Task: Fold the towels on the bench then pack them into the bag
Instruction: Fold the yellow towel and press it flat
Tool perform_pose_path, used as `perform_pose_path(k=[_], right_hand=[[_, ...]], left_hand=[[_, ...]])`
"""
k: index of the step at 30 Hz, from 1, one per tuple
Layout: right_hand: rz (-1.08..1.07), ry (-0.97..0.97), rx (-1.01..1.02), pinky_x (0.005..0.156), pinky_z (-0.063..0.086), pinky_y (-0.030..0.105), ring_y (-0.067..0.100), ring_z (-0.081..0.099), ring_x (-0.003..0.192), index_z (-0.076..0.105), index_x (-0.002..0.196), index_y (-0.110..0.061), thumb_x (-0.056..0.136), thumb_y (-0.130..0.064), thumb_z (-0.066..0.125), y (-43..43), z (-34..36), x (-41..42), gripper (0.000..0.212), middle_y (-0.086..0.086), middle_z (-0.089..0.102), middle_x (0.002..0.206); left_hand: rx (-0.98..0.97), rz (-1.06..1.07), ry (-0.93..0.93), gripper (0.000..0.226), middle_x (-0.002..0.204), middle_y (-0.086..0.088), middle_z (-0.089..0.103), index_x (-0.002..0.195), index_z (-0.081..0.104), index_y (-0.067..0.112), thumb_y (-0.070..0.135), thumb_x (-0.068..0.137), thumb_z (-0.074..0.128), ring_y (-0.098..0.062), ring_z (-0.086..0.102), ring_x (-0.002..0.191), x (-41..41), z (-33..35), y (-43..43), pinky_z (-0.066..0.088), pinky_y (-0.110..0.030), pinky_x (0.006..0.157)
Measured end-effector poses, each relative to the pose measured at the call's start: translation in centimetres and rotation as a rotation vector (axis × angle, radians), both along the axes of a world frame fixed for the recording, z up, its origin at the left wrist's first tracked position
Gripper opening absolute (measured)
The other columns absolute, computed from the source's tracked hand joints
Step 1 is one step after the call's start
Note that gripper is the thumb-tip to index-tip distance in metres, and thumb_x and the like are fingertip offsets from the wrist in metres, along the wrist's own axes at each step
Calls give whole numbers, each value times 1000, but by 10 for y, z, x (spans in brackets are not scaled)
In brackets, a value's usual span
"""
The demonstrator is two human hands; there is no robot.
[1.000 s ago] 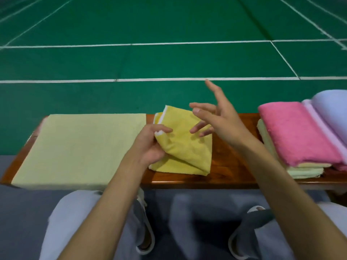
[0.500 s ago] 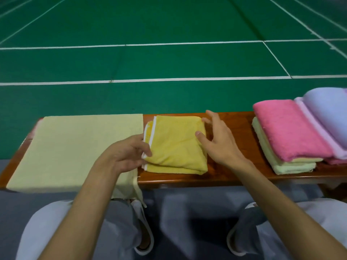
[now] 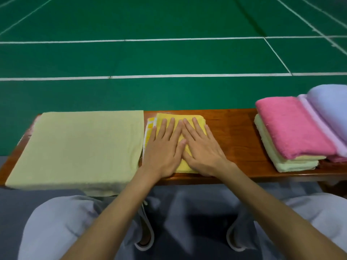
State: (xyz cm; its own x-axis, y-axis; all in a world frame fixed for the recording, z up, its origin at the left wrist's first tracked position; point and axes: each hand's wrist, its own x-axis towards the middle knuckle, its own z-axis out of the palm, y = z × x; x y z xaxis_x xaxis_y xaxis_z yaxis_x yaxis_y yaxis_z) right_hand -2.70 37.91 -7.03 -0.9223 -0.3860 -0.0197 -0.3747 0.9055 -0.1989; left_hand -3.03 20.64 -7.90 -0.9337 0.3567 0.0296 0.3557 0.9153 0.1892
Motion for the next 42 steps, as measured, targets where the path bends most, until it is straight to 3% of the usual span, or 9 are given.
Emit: perform_pose_path(k=[10,17,22,26,29,32,34,37,42], right_hand=[[-55,-31,3,127,2,53,21,-16,156,-6,163,-22,102,-54,7,43,-3,-3,70,-7,-16,170],[40,68,-98,128,5,51,17,-17,156,-3,164,-20,107,-49,19,58,11,3,68,-5,-11,171],[211,15,33,127,-4,41,16,-20,155,-8,163,-14,90,-81,38,52,14,43,110,2,-14,170],[229,136,-2,127,16,48,23,2,158,15,162,-8,82,-56,76,64,-10,56,112,7,9,171],[288,168,-78,121,33,51,23,22,155,42,154,-9,78,-37,85,78,-10,57,92,5,33,164],[266,118,-273,111,46,49,15,41,146,66,135,-19,74,-21,85,88,-3,54,64,-3,55,149],[160,0,-433,104,51,41,9,55,134,73,125,-24,82,-30,74,92,11,48,44,-6,65,137],[72,-160,-633,79,51,30,0,65,91,75,101,-23,96,-29,67,92,34,32,11,-16,73,96],[-172,-202,-820,57,32,34,12,44,61,67,87,-9,98,-50,58,75,30,-1,43,-4,50,68]], left_hand=[[37,78,-97,75,169,5,-23,163,-11,19,58,102,7,-18,-24,155,11,5,-39,-3,-52,128],[152,92,-181,86,166,8,-30,162,-16,23,73,92,-3,-15,-34,151,19,14,-27,-11,-49,127],[82,-226,4,96,172,7,-9,165,2,26,84,93,28,-14,-18,157,34,22,-34,-2,-48,129],[29,-346,50,112,173,6,2,165,8,24,64,82,71,-16,-3,159,49,1,-47,14,-46,128],[208,-366,112,89,164,6,36,156,43,21,29,77,85,-16,28,154,54,-3,-55,37,-41,119],[383,-316,115,58,140,11,64,132,69,23,16,75,75,-10,56,134,56,9,-62,51,-36,103],[514,-223,16,33,113,10,76,116,76,26,25,84,66,-14,71,106,52,22,-62,57,-39,87],[749,-45,-217,26,99,6,76,110,75,25,43,94,64,-16,71,90,34,37,-57,58,-45,79],[847,313,-322,22,96,3,75,96,70,31,50,100,59,-14,71,89,10,35,-40,59,-56,81]])
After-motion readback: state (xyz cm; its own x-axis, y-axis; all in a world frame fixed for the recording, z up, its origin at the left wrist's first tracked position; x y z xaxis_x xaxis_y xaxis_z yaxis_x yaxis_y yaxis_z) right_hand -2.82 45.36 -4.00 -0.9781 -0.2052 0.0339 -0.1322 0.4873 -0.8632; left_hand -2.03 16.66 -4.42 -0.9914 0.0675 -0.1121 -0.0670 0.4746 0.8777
